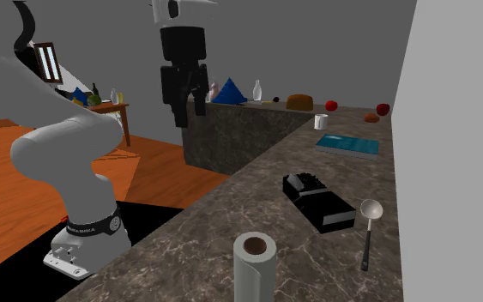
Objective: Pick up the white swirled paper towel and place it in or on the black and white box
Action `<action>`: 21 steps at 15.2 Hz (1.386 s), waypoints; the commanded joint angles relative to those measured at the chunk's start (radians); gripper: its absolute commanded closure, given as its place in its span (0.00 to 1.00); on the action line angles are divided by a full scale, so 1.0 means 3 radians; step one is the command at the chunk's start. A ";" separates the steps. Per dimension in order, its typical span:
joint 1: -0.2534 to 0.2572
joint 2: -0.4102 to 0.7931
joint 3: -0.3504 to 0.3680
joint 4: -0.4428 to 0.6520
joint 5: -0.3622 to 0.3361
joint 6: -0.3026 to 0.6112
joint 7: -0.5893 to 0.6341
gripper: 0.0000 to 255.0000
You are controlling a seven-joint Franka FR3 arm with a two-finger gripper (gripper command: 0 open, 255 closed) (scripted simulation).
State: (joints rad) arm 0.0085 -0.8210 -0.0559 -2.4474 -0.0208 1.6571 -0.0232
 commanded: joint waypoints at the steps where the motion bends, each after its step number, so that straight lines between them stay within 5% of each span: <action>1: 0.0000 0.0000 0.0000 0.0000 0.0000 0.0000 0.0000 0.00; 21: -0.0445 0.1455 -0.0711 -0.0124 -0.0273 0.2184 -0.0142 0.00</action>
State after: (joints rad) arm -0.1241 -0.3960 -0.2646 -2.4815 -0.1036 2.2943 -0.0635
